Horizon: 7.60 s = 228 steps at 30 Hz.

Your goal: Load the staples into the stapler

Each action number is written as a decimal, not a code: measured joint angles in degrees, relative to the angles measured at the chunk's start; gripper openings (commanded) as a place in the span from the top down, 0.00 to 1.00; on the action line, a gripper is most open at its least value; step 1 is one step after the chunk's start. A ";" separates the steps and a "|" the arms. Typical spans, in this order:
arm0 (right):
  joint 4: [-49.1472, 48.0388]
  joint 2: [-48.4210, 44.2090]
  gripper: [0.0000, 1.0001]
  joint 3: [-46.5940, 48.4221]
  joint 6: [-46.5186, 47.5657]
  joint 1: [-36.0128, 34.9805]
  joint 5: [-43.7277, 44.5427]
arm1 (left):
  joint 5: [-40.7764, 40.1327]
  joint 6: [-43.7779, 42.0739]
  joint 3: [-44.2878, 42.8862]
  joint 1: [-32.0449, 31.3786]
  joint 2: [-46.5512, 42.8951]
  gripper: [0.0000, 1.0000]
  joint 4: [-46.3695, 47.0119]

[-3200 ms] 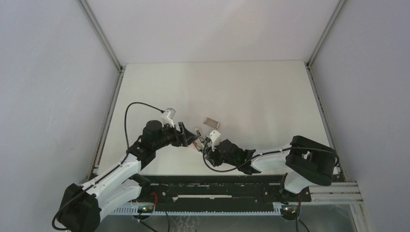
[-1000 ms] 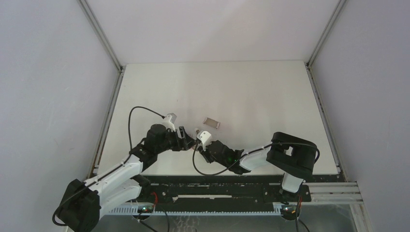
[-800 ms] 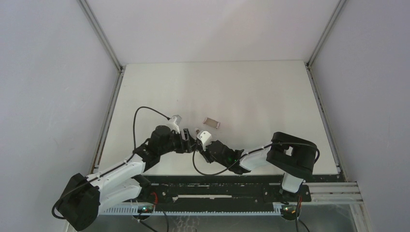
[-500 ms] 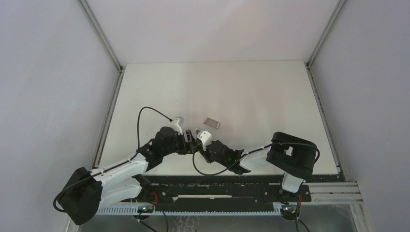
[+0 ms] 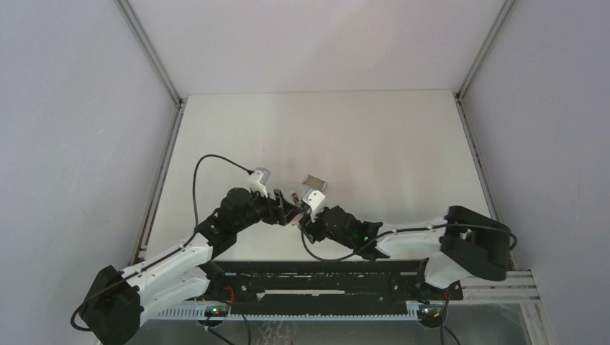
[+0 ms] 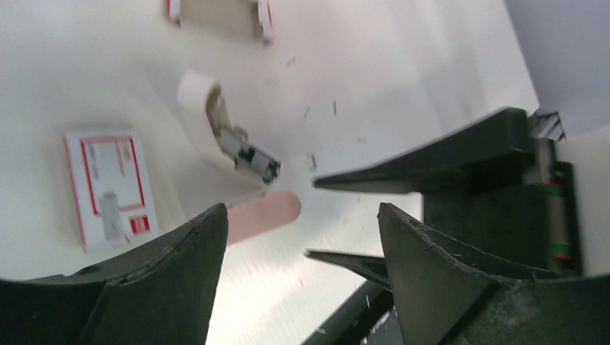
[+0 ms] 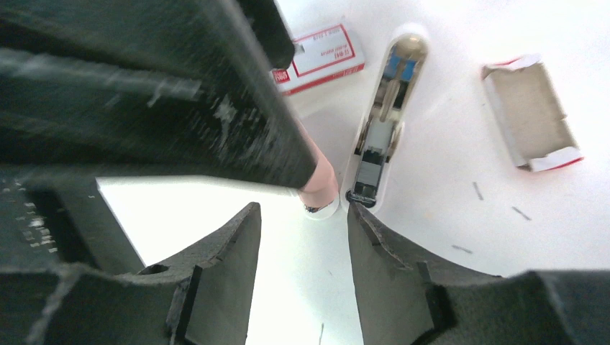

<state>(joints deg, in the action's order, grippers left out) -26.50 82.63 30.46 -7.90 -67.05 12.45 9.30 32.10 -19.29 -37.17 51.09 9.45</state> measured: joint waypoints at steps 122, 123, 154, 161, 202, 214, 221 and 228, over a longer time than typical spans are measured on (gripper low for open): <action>11.23 -22.51 0.57 -7.50 -48.46 21.90 -32.96 | -7.34 -9.11 -4.74 -25.40 8.37 1.00 5.03; 11.21 -21.92 0.72 -7.37 -48.37 21.66 -33.11 | -7.34 -9.11 -4.74 -25.40 8.37 1.00 5.03; 18.01 -20.13 1.00 -2.56 -47.04 23.02 -35.87 | -9.05 -9.29 -4.83 -25.88 6.78 1.00 2.75; 21.11 -19.80 0.99 -1.11 -46.47 22.73 -35.39 | -9.22 -9.77 -4.83 -25.92 6.60 1.00 1.99; 26.60 -23.47 0.62 2.64 -42.10 23.91 -40.59 | -9.51 -15.43 -3.52 -26.08 1.36 1.00 1.73; 27.65 -21.70 1.00 2.67 -41.97 23.89 -40.00 | -9.44 -16.74 -3.52 -26.03 0.39 0.91 -1.29; 26.38 -22.47 1.00 2.67 -42.69 24.06 -39.95 | -10.67 -16.72 -3.02 -26.03 -2.25 0.50 -1.38; 22.88 -25.24 1.00 0.63 -46.64 26.29 -40.96 | -11.13 -16.65 -1.62 -26.05 -5.33 0.27 2.32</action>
<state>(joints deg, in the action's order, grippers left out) -3.62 57.39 31.09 -54.54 -40.75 -28.51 -1.83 15.44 -20.91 -63.22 45.76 11.77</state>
